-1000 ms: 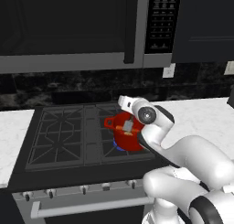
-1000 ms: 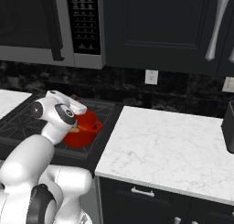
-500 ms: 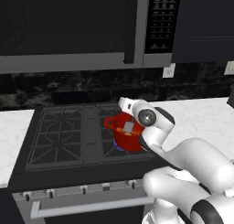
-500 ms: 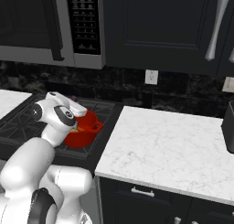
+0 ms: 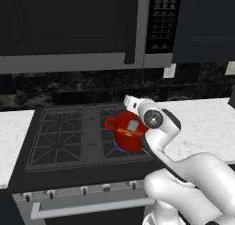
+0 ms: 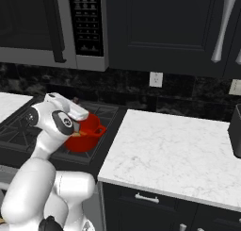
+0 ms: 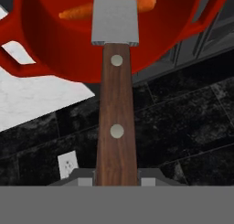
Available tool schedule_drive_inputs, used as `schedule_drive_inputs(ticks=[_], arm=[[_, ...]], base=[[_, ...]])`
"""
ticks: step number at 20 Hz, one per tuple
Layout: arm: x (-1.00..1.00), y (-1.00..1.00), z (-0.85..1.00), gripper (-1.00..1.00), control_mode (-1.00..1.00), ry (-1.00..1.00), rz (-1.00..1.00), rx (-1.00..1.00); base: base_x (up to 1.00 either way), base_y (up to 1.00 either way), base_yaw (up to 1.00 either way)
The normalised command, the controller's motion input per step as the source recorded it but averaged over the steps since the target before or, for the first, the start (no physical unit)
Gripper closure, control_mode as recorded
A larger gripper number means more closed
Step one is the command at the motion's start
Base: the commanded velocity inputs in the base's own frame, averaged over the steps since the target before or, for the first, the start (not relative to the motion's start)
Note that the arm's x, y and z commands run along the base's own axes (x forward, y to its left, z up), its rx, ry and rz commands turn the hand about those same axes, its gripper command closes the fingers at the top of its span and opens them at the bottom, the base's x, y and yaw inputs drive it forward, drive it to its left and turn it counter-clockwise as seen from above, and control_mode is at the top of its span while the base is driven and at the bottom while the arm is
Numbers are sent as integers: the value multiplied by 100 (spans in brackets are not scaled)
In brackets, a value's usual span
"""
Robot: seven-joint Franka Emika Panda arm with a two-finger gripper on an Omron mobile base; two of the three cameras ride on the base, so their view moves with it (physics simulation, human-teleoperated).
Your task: Put the potato and carrot in the pot. Retrieve the spatula and lightly stir the vegetables in the pot.
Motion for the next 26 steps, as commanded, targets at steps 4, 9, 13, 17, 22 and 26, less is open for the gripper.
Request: schedule_drive_inputs(ticks=[4,9,13,17,22,26], arm=[[-11,-9,42,100,-100,2,-2,0],[-21,-2,0,100,-100,0,0,0],[-40,-10,6,100,-100,0,0,0],[-41,-23,29,100,-100,0,0,0],[-14,-11,16,100,-100,3,0,0],[23,2,0,100,-100,4,0,0]], base=[[0,0,0],[0,0,0],[0,0,0],[0,0,0],[0,0,0],[0,0,0]])
